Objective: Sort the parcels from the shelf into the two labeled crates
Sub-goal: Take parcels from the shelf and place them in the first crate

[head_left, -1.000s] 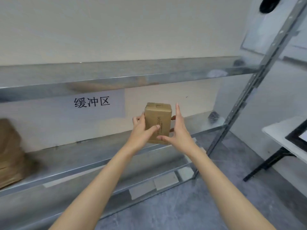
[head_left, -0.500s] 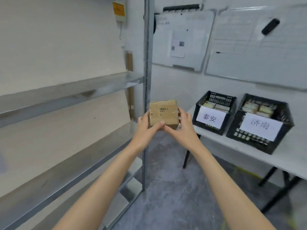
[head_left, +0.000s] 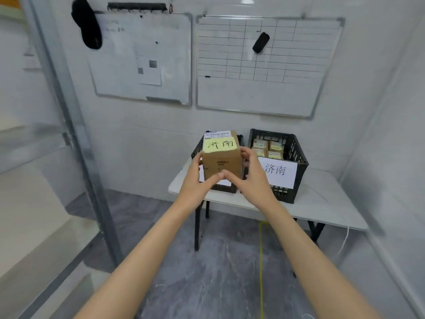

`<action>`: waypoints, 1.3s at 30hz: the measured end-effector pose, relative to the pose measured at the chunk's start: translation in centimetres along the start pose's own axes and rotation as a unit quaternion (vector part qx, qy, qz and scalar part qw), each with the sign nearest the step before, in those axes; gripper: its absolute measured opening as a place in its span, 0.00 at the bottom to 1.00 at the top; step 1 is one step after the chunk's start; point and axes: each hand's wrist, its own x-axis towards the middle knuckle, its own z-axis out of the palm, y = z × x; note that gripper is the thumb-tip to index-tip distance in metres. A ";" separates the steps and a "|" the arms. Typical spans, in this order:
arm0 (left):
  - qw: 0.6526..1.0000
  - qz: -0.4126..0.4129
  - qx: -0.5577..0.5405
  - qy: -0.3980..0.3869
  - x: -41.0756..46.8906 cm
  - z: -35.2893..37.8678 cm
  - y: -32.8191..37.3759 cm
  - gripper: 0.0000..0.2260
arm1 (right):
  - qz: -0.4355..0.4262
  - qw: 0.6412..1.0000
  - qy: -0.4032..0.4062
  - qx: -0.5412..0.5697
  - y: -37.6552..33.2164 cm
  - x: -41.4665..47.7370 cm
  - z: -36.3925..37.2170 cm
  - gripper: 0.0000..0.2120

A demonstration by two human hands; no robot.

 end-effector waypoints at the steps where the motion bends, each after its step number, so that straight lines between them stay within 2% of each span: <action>1: 1.000 0.002 -0.006 -0.006 1.7 0.6 -0.6 0.32 | 0.005 1.000 0.008 -0.008 0.9 1.2 -0.4 0.35; 10: 0.998 0.003 -0.004 -0.064 12.8 5.2 -4.3 0.35 | 0.049 0.996 0.064 -0.030 8.2 9.0 -2.6 0.31; 14: 0.996 0.013 0.001 -0.085 16.5 8.1 -5.9 0.32 | 0.050 0.994 0.086 -0.047 11.5 11.4 -4.1 0.33; 20: 0.995 0.030 0.000 -0.096 22.3 13.9 -8.7 0.29 | 0.065 0.993 0.077 -0.065 17.3 15.3 -6.9 0.44; 27: 0.992 0.029 0.026 -0.118 29.5 22.1 -11.0 0.31 | 0.063 0.991 0.084 -0.078 25.1 21.3 -12.1 0.44; 33: 0.992 0.037 0.052 -0.112 36.3 29.3 -11.7 0.38 | 0.045 0.989 0.072 -0.122 31.0 27.2 -17.6 0.46; 39: 0.988 0.065 0.094 -0.104 41.1 34.0 -13.8 0.33 | 0.081 0.980 0.005 -0.180 37.3 31.3 -20.3 0.50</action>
